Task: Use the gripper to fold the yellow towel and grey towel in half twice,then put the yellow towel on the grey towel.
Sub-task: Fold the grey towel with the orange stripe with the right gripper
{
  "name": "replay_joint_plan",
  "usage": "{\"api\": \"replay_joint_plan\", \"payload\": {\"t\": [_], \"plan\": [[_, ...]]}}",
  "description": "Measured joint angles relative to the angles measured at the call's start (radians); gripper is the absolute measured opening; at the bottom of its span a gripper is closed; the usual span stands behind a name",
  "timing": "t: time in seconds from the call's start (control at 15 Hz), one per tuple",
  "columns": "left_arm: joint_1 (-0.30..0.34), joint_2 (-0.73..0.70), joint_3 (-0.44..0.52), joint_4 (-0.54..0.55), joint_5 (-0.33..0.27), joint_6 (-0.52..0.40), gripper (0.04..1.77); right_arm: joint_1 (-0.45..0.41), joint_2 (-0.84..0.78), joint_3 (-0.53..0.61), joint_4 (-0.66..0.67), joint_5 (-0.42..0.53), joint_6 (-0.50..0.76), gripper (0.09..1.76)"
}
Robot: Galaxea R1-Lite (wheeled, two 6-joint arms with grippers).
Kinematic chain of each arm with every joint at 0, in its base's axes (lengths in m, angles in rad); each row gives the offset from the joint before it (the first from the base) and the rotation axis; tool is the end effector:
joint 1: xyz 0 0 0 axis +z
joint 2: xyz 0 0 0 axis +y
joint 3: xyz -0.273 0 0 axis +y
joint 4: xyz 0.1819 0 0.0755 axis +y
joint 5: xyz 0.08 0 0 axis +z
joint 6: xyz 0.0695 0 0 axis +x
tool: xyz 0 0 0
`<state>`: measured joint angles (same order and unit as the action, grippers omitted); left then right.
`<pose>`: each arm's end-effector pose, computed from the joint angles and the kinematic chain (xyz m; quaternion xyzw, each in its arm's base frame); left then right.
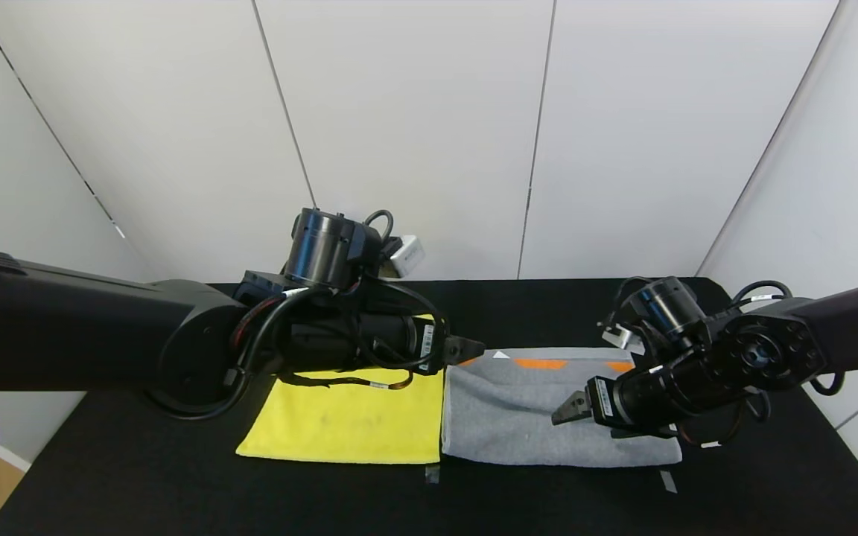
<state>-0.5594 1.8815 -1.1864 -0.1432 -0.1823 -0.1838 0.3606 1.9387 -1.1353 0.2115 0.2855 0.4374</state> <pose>0.3305 -0.2218 0.1236 -0.0314 0.2985 -0.3227 0.8977 0.3264 0.1440 0.0516 0.1620 0.5342 0.1655 0.8130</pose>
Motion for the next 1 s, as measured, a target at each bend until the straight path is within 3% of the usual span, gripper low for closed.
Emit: {"api": "replay_joint_plan", "payload": {"t": [0.27,1.0], "plan": [[0.003,-0.01,0.003,0.0,0.0,0.0,1.7,0.006,0.113,-0.055,0.001,0.0,0.003,1.7],[0.007,-0.015,0.002,-0.002,0.001,0.0,1.71,-0.013,0.201,-0.26,0.08,-0.01,-0.001,1.7]]}}
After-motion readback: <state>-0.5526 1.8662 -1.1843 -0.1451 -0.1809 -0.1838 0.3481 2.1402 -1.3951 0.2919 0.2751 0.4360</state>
